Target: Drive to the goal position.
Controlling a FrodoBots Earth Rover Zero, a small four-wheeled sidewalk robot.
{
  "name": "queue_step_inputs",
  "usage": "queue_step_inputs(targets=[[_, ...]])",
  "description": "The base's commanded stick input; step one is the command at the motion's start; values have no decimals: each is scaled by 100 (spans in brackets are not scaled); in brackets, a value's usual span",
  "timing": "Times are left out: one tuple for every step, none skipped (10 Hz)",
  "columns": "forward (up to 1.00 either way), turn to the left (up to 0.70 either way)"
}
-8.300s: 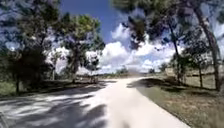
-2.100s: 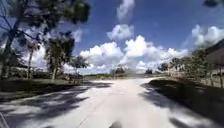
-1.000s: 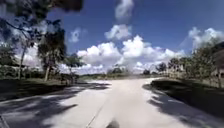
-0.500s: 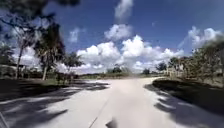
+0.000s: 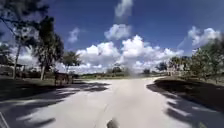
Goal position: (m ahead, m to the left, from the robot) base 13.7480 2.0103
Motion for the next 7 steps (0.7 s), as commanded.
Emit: queue_step_inputs(targets=[[70,0],[70,0],[70,0],[70,0],[70,0],[70,0],[70,0]])
